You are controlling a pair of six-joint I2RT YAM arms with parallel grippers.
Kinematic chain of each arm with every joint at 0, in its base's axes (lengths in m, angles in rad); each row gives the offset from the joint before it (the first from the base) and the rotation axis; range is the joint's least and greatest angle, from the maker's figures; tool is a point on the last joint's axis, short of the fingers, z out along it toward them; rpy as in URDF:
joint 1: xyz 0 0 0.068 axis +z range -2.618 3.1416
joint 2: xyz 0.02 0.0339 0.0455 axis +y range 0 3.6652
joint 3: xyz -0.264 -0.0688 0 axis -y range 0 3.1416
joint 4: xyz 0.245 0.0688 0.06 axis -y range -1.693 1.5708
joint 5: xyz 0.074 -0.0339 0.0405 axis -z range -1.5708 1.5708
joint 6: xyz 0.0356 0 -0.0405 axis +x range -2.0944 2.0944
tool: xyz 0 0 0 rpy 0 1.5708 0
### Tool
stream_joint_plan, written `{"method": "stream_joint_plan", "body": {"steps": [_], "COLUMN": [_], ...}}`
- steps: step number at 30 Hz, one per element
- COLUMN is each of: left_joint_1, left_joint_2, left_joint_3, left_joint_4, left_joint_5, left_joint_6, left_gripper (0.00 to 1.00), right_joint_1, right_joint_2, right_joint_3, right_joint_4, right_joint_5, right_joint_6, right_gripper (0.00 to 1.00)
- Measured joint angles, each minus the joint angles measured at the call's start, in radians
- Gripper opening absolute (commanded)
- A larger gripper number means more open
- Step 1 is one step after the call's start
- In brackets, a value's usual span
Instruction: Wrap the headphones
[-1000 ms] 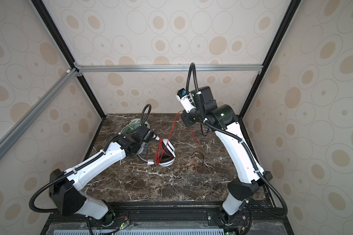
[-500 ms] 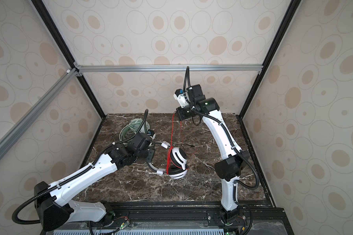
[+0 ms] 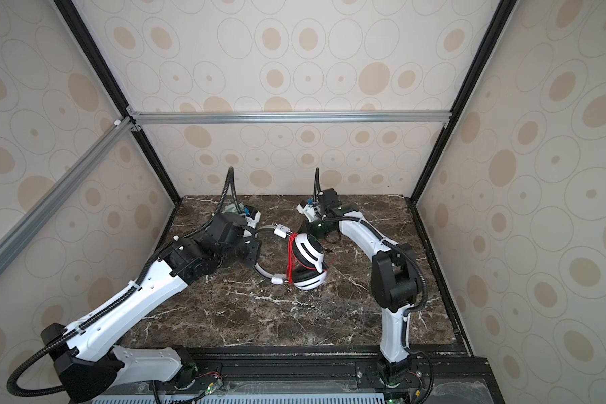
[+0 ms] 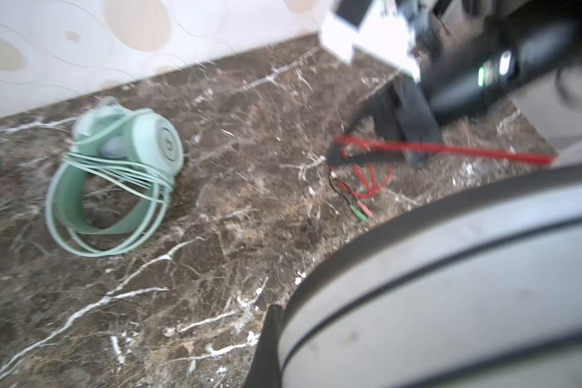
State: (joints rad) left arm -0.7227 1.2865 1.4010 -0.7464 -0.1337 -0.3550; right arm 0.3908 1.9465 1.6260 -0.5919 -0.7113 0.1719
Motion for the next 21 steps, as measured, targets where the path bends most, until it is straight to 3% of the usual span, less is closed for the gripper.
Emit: {"method": "stream_joint_plan", "body": {"steps": [2,5,10,14,21], "left_joint_1": [0.034,0.070,0.087,0.088,0.088], "left_joint_2": [0.018,0.042,0.057,0.070,0.173], "left_joint_3": [0.074,0.207,0.376,0.444,0.589], "left_joint_4": [-0.021,-0.032,-0.023,-0.027,-0.050], "left_joint_5": [-0.003,0.001,-0.015,-0.014,-0.007], "left_joint_6": [-0.004,-0.018,-0.026,-0.018,0.005], "left_gripper": [0.00,0.00,0.00,0.00,0.00], "right_joint_1": [-0.004,-0.026,-0.093,-0.111,-0.109], "right_joint_2": [-0.035,-0.108,-0.350,-0.517,-0.607], "right_joint_3": [-0.091,-0.214,-0.418,-0.463,-0.525], "right_joint_4": [0.084,0.174,0.231,0.216,0.216], "right_joint_5": [-0.043,-0.087,-0.099,-0.072,-0.044], "right_joint_6": [0.037,0.073,0.101,0.082,0.052], "right_gripper": [0.47,0.61,0.68,0.69,0.70]}}
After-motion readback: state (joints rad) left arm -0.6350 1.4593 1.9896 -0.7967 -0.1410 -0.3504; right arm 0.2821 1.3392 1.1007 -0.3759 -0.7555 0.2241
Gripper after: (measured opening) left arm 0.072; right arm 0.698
